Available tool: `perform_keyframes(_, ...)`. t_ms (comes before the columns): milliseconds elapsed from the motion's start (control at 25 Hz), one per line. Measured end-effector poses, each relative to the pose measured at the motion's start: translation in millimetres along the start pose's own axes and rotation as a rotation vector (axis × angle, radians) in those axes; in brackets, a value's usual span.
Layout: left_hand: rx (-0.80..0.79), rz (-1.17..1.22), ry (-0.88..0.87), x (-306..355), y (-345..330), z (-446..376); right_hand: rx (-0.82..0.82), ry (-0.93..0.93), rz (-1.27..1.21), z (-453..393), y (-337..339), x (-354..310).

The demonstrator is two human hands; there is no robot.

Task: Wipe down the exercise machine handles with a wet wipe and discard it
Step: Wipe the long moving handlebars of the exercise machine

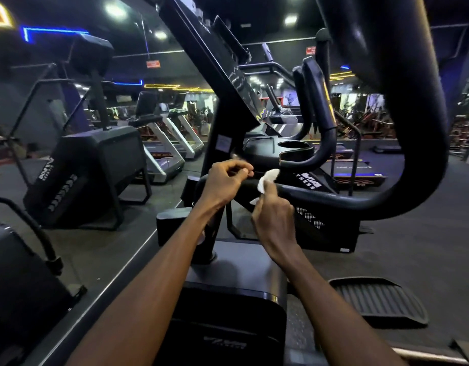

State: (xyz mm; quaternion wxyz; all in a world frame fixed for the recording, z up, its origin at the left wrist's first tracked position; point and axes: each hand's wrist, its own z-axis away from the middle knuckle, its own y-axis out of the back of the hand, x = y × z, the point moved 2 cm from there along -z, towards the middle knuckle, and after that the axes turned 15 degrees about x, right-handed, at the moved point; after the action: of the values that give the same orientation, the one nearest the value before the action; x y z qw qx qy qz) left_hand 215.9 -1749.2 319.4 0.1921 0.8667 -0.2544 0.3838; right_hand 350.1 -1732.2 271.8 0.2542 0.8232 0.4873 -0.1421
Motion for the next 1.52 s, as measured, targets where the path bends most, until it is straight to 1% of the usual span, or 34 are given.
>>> perform_keyframes(80, -0.028, -0.036, -0.034, -9, 5, -1, 0.109, -0.028, -0.016, 6, 4, 7)
perform_keyframes(120, -0.037, -0.044, -0.042, -11, 7, -2, 0.091, -0.028, -0.005, 4, -1, 2)
perform_keyframes(200, -0.045, -0.050, -0.047, -15, 6, -6, -0.030, -0.012, 0.036, -4, -22, -16)
perform_keyframes(280, -0.043, -0.061, -0.056, -18, 5, -8, -0.106, -0.029, 0.011, -7, -38, -28)
perform_keyframes(320, -0.045, -0.059, -0.058, -20, 6, -9, -0.118, -0.063, -0.020, -8, -41, -29)
perform_keyframes(400, -0.079, -0.044, -0.074, -21, 7, -6, -0.057, -0.166, -0.090, -8, -34, -22)
perform_keyframes(440, -0.104, -0.044, -0.112, -20, 6, -1, -0.011, -0.220, -0.114, -8, -27, -18)
perform_keyframes(520, -0.127, -0.065, -0.245, -16, 0, 9, 0.066, -0.320, -0.163, -10, -11, -11)
perform_keyframes(600, -0.098, -0.085, -0.357, -8, -12, 18, 0.134, -0.378, -0.186, -15, 11, -7)
perform_keyframes(640, -0.084, -0.066, -0.415, -2, -20, 24, 0.175, -0.391, -0.177, -20, 24, -5)
perform_keyframes(720, -0.099, -0.004, -0.597, 11, -40, 43, 0.268, -0.367, -0.153, -39, 52, -3)
perform_keyframes(800, -0.114, -0.032, -0.740, 18, -56, 59, 0.323, -0.330, -0.119, -63, 71, 2)
perform_keyframes(840, -0.094, -0.077, -0.759, 17, -58, 61, 0.310, -0.324, -0.087, -74, 77, 6)
perform_keyframes(960, -0.001, -0.183, -0.741, 6, -54, 60, 0.208, -0.305, 0.045, -89, 84, 17)
perform_keyframes(1040, 0.015, -0.192, -0.826, 5, -62, 70, 0.136, -0.284, 0.098, -86, 83, 21)
perform_keyframes(1120, 0.027, -0.186, -0.891, 3, -73, 81, 0.106, -0.270, 0.093, -87, 77, 22)
perform_keyframes(1160, 0.072, -0.221, -0.873, -1, -73, 80, 0.092, -0.272, 0.087, -89, 76, 23)
perform_keyframes(1200, 0.150, -0.284, -0.814, -7, -69, 76, 0.075, -0.277, 0.085, -89, 74, 24)
perform_keyframes(1280, 0.362, -0.430, -0.643, -19, -58, 68, 0.043, -0.286, 0.091, -88, 71, 27)
perform_keyframes(1320, 0.422, -0.461, -0.591, -23, -56, 68, 0.025, -0.287, 0.093, -87, 69, 27)
perform_keyframes(1440, 0.401, -0.346, -0.608, -27, -61, 76, -0.022, -0.275, 0.088, -87, 58, 19)
perform_keyframes(1520, 0.435, -0.319, -0.532, -33, -55, 63, -0.068, -0.253, 0.119, -88, 46, 14)
